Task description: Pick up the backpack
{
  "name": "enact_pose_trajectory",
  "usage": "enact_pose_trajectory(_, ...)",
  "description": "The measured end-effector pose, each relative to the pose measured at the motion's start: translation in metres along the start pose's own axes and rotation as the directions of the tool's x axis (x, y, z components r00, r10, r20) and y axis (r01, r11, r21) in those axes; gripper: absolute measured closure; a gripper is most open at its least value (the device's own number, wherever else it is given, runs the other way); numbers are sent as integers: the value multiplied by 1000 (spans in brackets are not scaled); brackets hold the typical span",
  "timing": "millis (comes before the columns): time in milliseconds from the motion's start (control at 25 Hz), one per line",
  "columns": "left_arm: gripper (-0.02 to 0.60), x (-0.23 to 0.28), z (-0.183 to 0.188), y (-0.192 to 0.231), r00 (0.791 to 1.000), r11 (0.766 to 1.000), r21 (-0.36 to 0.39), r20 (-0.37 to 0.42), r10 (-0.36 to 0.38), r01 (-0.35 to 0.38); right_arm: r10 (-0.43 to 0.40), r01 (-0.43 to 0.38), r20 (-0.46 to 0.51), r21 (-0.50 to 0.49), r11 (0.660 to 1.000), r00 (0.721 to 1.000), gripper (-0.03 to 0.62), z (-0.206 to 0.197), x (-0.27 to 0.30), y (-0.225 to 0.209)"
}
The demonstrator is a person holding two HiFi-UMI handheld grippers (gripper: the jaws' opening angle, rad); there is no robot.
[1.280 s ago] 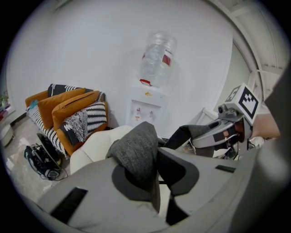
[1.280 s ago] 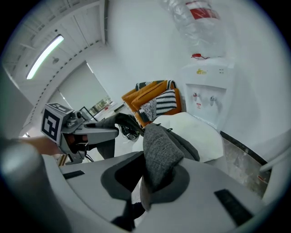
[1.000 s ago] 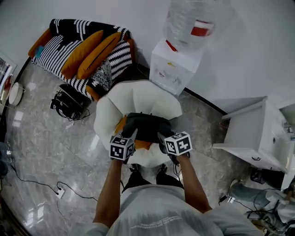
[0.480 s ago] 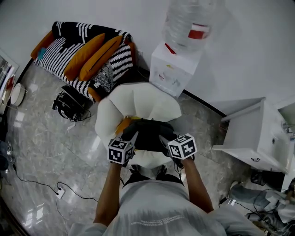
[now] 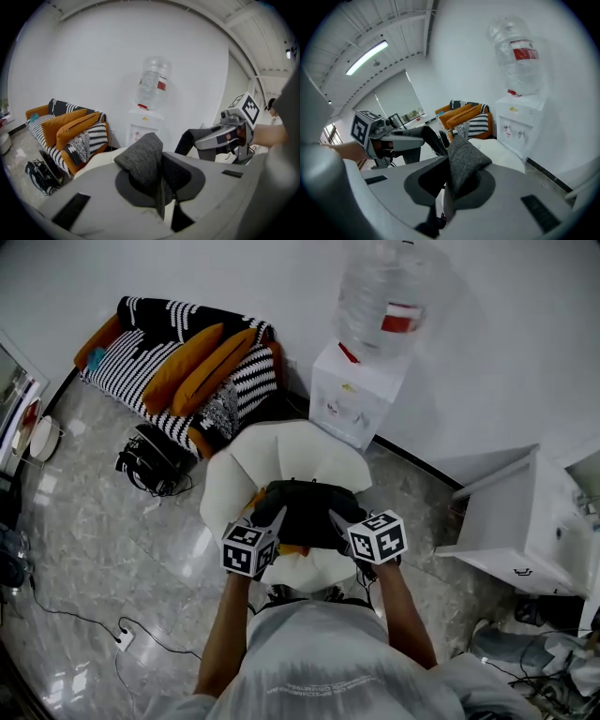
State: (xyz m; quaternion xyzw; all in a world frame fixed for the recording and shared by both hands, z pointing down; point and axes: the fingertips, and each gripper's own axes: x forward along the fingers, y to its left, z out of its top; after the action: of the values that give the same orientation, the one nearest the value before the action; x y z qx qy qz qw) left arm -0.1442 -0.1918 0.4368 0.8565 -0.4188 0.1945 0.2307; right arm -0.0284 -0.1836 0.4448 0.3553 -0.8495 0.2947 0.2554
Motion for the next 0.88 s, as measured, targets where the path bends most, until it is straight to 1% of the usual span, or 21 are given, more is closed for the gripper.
enact_pose_trajectory(160, 525, -8, 19, 1, 999, 1000, 14, 46, 10, -11, 5, -4, 35, -29, 1000, 999, 560, 19, -5, 5)
enact_pose_trajectory(320, 525, -14, 35, 3, 997, 999, 30, 69, 16, -18, 8, -4, 72, -55, 998, 997, 560, 38, -10, 7)
enact_pose_trajectory(520, 525, -21, 58, 0, 995, 996, 88, 101, 11, -19, 15, -4, 120, -88, 996, 993, 560, 61, -23, 8)
enact_pose_trajectory(640, 525, -22, 74, 0, 991, 994, 108, 133, 13, -27, 19, -2, 140, -116, 993, 990, 560, 76, -31, 9)
enact_pose_trajectory(880, 525, -29, 106, -3, 983, 988, 152, 186, 7, -36, -2, 33, 220, -139, 990, 976, 560, 107, -46, 14)
